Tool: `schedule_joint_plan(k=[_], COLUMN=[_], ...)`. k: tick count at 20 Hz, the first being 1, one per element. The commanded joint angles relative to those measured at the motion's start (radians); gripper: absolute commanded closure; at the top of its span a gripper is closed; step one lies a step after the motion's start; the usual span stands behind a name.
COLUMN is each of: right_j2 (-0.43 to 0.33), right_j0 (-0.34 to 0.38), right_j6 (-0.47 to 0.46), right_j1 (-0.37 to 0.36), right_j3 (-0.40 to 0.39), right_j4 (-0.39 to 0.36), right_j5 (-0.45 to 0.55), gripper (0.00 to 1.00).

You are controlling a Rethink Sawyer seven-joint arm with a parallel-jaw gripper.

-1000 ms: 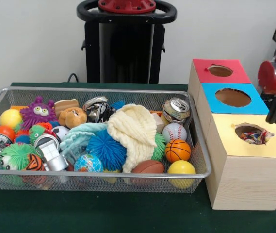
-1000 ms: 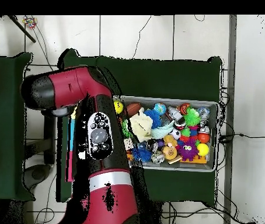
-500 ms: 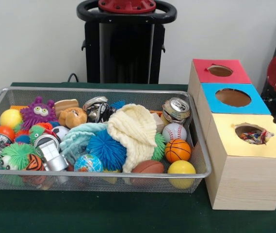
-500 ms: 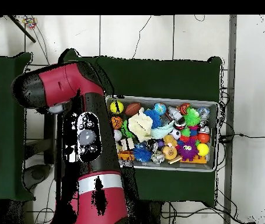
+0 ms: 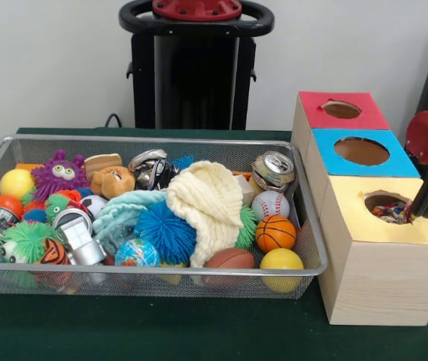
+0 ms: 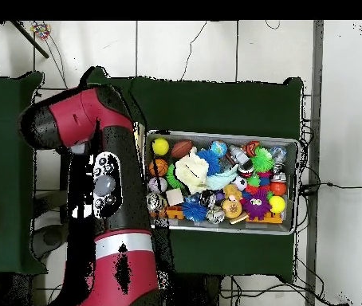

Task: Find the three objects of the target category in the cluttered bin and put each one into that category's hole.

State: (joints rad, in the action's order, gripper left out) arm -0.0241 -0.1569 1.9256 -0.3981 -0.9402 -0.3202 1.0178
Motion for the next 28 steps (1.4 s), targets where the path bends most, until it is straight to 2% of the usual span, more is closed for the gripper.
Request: schedule_joint_plan(k=[1, 4, 6, 9, 13, 22, 28], right_j2=[0.034, 0.032, 0.016, -0.041, -0.069, -0.062, -0.078], right_j0=[-0.007, -0.006, 0.003, 0.039, 0.055, 0.057, 0.073], right_j6=[0.158, 0.13, 0.087, 0.027, -0.019, -0.076, -0.101], right_j1=[0.061, 0.09, 0.113, 0.143, 0.161, 0.18, 0.201], right_j3=[0.016, 0.037, 0.06, 0.062, 0.065, 0.078, 0.042], right_j4=[-0.041, -0.033, -0.015, 0.059, 0.1, 0.111, 0.124], right_j5=[-0.03, -0.007, 0.066, 0.202, 0.273, 0.362, 0.334], gripper=[1.0, 1.0, 1.0, 1.0, 1.0, 1.0, 1.0])
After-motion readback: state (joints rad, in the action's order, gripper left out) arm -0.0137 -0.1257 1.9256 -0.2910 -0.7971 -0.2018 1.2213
